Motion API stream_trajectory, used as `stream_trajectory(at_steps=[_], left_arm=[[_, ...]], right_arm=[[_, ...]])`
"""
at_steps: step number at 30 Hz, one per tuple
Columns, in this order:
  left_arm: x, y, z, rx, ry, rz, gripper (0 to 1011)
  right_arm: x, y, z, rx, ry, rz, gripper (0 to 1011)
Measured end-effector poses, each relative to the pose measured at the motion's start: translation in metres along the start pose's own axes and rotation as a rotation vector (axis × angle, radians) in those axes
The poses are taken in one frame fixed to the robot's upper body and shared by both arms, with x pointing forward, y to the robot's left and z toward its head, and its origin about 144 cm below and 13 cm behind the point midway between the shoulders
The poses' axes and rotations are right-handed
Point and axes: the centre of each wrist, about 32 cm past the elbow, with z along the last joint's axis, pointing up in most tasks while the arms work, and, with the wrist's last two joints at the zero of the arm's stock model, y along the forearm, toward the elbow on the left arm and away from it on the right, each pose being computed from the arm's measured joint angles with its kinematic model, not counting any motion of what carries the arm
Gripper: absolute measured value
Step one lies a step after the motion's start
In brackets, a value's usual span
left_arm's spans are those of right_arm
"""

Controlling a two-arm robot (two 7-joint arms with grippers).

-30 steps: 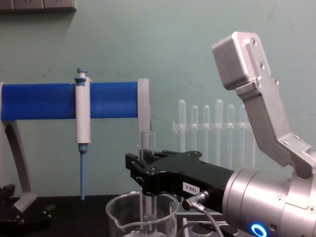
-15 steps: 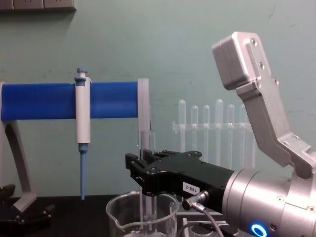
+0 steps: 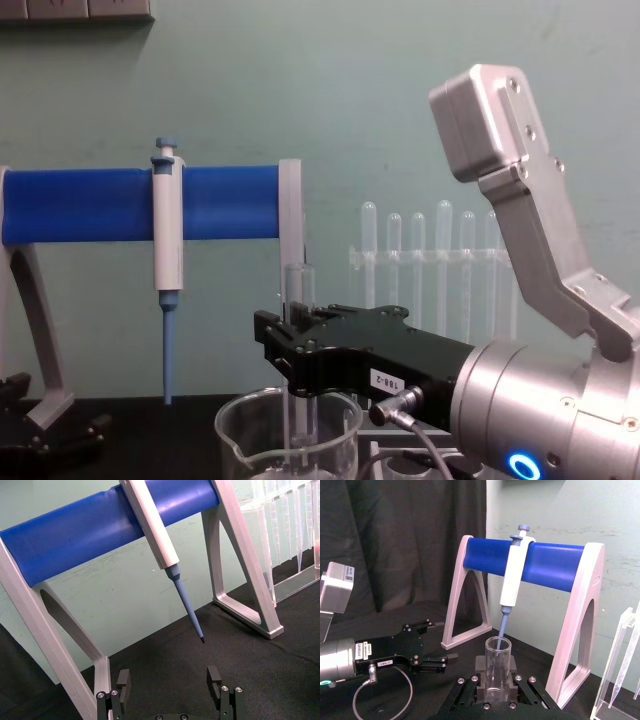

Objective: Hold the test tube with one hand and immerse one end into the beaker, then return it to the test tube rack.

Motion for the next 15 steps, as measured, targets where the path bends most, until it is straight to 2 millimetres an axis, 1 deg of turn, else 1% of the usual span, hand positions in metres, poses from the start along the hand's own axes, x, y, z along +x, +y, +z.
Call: stream_trajectory(at_steps=[8, 13, 14, 15], left_arm=[[0.0, 0.0, 0.0, 0.0, 0.0, 0.0, 1000], [0.0, 0.0, 0.0, 0.0, 0.0, 0.0, 1000], [0.0, 0.0, 0.0, 0.0, 0.0, 0.0, 1000], [0.0, 0.0, 0.0, 0.0, 0.0, 0.0, 1000]], right_arm=[[0.0, 0.0, 0.001, 0.002, -0.001, 0.0, 228], [0.0, -0.001, 0.016, 0.034, -0.01, 0.005, 228], [0.0, -0.002, 0.02, 0.042, -0.011, 0.006, 228], [0.0, -0.003, 0.028, 0.054, -0.007, 0.009, 228]])
